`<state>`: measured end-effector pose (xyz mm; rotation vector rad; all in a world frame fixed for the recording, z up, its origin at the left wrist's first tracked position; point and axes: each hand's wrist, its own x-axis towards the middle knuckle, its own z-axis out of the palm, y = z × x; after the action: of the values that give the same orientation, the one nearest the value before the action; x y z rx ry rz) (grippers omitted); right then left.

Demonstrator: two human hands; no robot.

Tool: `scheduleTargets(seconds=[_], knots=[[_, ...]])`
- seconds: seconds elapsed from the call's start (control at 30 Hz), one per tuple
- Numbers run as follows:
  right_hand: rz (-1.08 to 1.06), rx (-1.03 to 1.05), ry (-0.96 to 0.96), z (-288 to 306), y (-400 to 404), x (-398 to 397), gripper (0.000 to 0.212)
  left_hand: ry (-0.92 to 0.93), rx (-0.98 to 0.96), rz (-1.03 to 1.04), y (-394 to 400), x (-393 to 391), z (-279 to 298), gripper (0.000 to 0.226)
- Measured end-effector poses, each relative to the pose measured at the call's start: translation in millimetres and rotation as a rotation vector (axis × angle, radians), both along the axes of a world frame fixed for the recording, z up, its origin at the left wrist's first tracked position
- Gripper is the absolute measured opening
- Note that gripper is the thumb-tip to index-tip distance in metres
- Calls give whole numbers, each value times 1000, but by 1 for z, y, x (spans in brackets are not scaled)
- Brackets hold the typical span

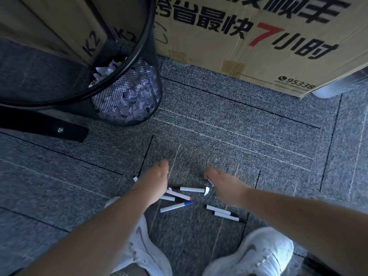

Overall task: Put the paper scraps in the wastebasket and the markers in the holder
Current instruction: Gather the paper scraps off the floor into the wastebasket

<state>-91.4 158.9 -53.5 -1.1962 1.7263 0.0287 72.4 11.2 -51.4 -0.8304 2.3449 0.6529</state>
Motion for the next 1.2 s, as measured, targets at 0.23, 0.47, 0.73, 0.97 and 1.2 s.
scheduleTargets(seconds=[0.23,0.47,0.73,0.97,1.2], knots=[[4,-42,98,-2,7,7,45,-93,-59,182,-20,26,13,21],[141,-82,142,-1,15,8,56,-86,-66,154,-20,35,16,24],[334,-107,184,-9,20,6,69,-116,-118,60,-16,32,12,25],[497,-313,363,-26,33,8,43,-94,-338,-234,-10,28,0,49],[558,-417,410,-29,34,5,53,58,-375,-254,-2,46,-23,38]])
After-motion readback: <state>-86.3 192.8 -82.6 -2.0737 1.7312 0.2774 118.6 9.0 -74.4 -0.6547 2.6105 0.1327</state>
